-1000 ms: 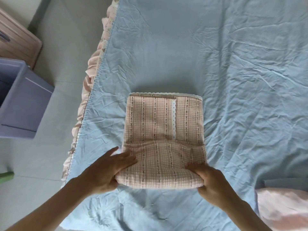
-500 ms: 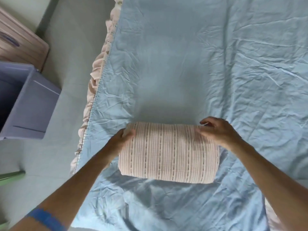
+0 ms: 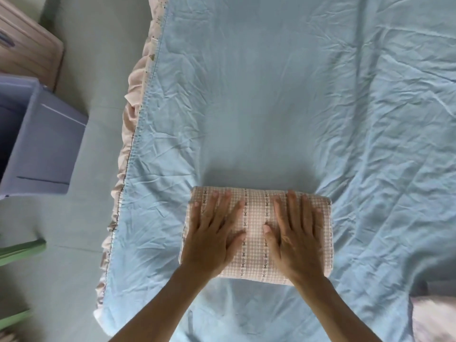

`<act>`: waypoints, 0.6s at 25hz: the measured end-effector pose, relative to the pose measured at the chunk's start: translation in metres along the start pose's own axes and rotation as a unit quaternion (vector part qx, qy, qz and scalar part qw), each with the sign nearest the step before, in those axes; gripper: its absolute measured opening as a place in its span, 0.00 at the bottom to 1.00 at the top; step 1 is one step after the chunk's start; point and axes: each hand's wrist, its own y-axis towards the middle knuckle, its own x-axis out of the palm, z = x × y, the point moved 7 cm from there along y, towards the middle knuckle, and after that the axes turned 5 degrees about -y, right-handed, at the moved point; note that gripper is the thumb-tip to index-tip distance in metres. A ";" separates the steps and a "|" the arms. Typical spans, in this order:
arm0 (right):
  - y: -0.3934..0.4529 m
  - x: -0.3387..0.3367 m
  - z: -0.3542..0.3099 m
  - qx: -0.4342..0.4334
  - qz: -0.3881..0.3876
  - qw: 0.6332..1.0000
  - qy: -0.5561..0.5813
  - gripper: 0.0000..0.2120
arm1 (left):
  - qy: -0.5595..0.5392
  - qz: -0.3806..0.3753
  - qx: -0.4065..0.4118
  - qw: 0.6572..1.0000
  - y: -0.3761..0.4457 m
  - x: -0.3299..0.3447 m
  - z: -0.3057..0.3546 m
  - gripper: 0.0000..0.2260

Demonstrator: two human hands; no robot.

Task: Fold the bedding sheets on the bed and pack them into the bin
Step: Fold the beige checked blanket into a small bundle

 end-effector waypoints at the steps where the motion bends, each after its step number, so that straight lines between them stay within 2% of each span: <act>1: 0.001 0.009 0.002 -0.009 0.001 1.000 -0.002 0.29 | 0.023 0.001 -0.016 1.000 -0.002 0.013 -0.010 0.29; 6: 0.028 0.035 0.007 -0.030 0.049 0.998 -0.023 0.29 | 0.069 -0.018 -0.033 0.997 0.022 0.047 -0.030 0.30; 10: 0.018 0.028 0.009 -0.026 0.058 0.998 0.002 0.29 | 0.043 -0.020 -0.053 0.997 0.015 0.034 -0.025 0.29; 12: 0.021 0.018 0.009 -0.027 0.065 0.997 0.022 0.28 | -0.010 0.002 -0.077 0.997 0.020 0.020 -0.029 0.29; 14: 0.018 0.004 0.011 -0.043 0.065 0.997 0.027 0.27 | -0.103 0.065 -0.186 0.975 0.007 -0.001 -0.043 0.32; 15: 0.019 -0.004 0.013 -0.058 0.066 0.996 0.022 0.28 | -0.160 0.110 -0.281 0.940 -0.012 -0.010 -0.053 0.33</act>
